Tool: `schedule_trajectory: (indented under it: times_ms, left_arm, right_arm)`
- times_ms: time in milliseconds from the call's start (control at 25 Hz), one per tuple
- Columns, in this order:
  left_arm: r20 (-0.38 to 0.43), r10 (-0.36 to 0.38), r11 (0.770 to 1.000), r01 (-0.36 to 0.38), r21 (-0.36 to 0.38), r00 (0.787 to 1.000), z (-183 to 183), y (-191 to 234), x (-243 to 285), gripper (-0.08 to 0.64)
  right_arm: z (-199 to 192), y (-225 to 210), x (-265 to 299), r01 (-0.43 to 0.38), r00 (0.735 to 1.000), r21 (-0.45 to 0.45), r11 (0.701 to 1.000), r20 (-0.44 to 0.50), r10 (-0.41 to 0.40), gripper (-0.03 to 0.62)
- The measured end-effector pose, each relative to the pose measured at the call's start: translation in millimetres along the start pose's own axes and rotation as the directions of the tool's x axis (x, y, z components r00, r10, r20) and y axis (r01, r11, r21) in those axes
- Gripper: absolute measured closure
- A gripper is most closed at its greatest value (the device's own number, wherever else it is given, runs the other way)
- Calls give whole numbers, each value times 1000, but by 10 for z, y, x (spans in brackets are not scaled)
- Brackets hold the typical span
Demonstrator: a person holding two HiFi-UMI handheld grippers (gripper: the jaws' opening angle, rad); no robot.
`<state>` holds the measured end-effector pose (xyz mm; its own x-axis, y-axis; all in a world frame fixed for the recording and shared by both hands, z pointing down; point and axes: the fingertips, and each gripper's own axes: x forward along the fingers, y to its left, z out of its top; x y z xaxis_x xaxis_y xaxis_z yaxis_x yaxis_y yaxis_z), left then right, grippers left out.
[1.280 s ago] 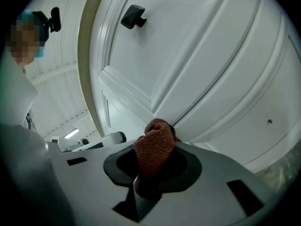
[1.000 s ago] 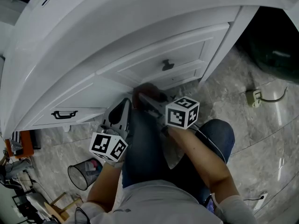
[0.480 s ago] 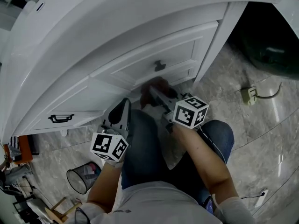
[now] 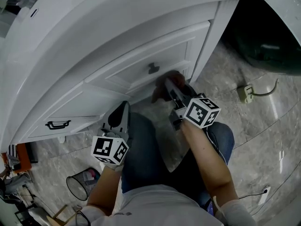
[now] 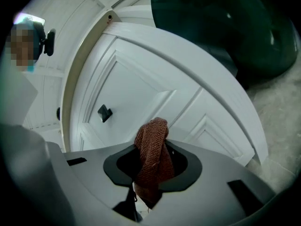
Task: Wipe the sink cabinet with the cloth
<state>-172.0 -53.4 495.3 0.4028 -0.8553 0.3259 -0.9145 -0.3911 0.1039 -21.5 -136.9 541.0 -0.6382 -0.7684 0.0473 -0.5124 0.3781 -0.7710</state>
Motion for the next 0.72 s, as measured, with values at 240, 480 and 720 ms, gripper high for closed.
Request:
schedule_trajectory:
  times_ms: [240,480,720]
  left_arm:
    - [0,-11,1000,11,-6,1000,-11,-18,63,549]
    - [-3,-28,999,28,-16,1000,-31,-72,168,549]
    - [4,-44,999,44,-26,999,-44,-126,249,549]
  right_arm:
    - [398,-372,-228,91,989,14,996,117,-92,497]
    - [552,-530,-307,125,978,17,992,163,-126,497]
    - [655,-671,-370,154,966,18,988,206,-154,497]
